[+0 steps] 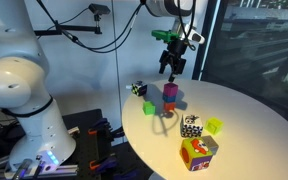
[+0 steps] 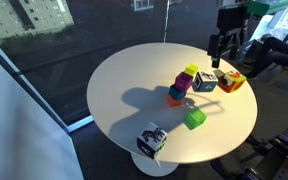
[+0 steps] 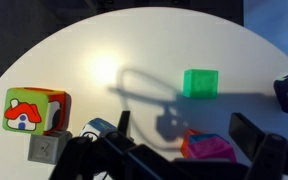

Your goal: Put the pink block on the blue block

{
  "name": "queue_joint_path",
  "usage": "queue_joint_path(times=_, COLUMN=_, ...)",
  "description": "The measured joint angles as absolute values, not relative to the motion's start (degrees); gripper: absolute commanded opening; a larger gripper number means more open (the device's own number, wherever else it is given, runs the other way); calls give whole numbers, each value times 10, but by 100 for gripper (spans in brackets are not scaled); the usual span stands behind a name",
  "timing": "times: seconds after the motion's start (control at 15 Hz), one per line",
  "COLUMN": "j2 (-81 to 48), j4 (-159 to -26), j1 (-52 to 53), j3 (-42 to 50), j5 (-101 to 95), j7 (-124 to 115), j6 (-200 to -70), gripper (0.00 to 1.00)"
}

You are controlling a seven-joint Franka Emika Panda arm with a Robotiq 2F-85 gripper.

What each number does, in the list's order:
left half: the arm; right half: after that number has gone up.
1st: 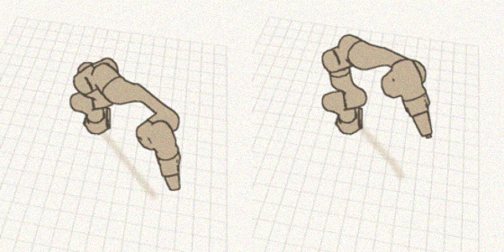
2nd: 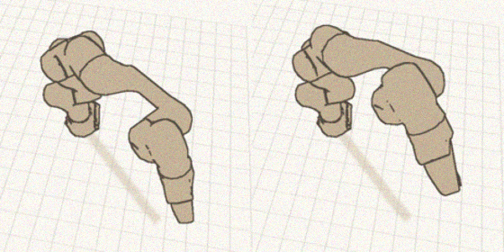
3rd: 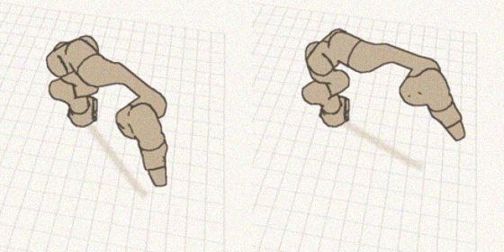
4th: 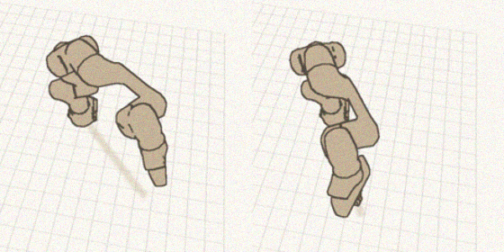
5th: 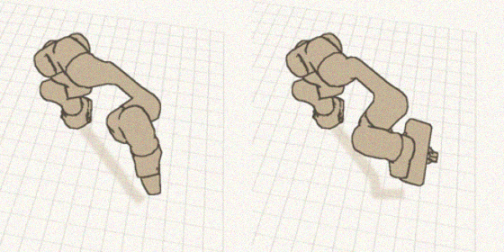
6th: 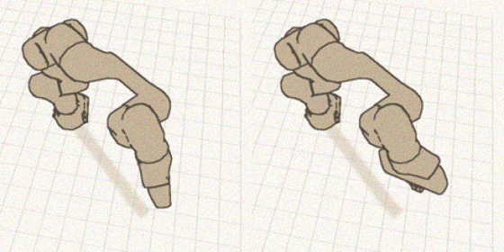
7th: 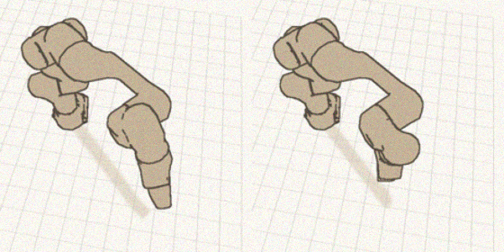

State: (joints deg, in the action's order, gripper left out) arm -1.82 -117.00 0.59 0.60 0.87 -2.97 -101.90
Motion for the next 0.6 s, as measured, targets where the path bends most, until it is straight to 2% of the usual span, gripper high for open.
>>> queue_joint_path(times=0.6, j2=94, j4=-1232, j1=-5, j3=16, j5=9, j7=-34, j6=-1019, gripper=100)
